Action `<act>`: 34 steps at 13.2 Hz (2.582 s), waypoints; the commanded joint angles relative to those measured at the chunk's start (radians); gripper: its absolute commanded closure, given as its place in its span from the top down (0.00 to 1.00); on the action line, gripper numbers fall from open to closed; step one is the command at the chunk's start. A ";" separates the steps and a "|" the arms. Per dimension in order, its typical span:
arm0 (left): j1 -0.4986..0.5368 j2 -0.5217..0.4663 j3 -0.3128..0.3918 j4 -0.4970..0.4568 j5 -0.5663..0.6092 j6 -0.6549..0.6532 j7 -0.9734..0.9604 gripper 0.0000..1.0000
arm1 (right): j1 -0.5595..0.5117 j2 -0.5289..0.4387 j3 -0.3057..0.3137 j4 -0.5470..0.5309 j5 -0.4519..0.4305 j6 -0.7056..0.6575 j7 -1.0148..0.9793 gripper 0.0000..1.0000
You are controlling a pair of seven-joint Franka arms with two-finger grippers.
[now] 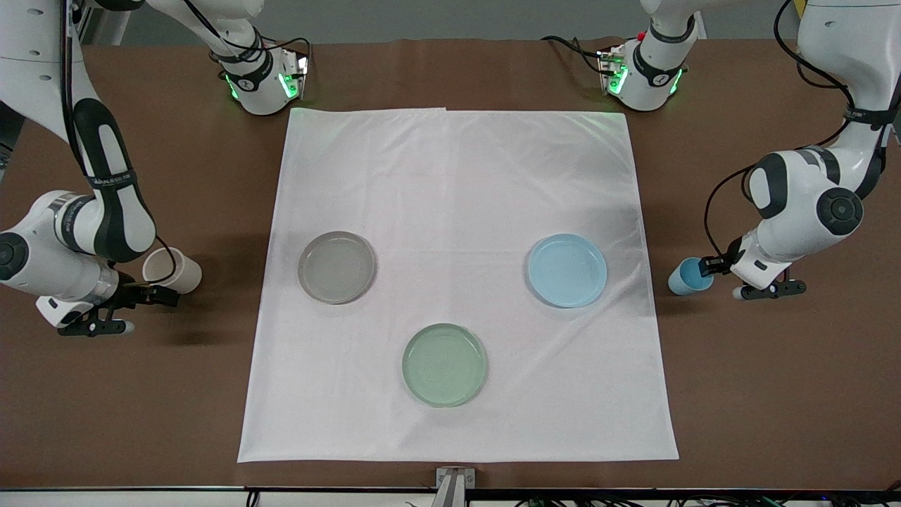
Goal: Place blue cup in blue plate and white mug in gray plate
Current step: 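Grasp the white mug with the right gripper while the left gripper grasps the cup, then carry the blue cup with the left gripper onto the blue plate, then lower the mug onto the gray plate while the left gripper withdraws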
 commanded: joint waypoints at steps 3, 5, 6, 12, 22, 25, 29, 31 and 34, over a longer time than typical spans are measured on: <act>-0.011 0.002 -0.035 0.003 0.002 0.009 -0.081 0.01 | -0.022 -0.004 0.012 -0.049 0.025 0.025 -0.026 0.96; -0.011 -0.030 -0.070 0.008 0.002 -0.006 -0.126 0.00 | -0.023 -0.001 0.010 -0.049 0.023 0.030 -0.028 0.84; -0.012 -0.049 -0.104 0.009 0.002 -0.016 -0.176 0.00 | -0.023 -0.001 0.010 -0.050 0.023 0.030 -0.028 0.76; -0.087 -0.035 -0.267 0.029 0.011 -0.057 -0.550 0.00 | -0.025 0.020 0.010 -0.044 0.022 0.073 -0.029 0.47; -0.190 0.039 -0.268 0.092 0.016 -0.057 -0.701 1.00 | -0.017 0.019 0.010 -0.043 0.022 0.062 -0.026 0.07; -0.180 0.020 -0.264 0.282 0.016 -0.188 -0.694 1.00 | 0.022 -0.045 0.013 0.018 0.022 -0.091 -0.013 0.04; -0.152 0.019 -0.253 0.564 0.153 -0.468 -0.629 1.00 | 0.171 -0.124 0.013 0.068 0.022 -0.297 0.145 0.03; -0.096 -0.024 -0.256 0.611 0.168 -0.534 -0.597 1.00 | 0.295 -0.132 0.013 0.062 0.022 -0.323 0.298 0.04; -0.052 -0.081 -0.256 0.690 0.166 -0.704 -0.450 1.00 | 0.464 -0.123 0.013 0.062 0.022 -0.299 0.476 0.04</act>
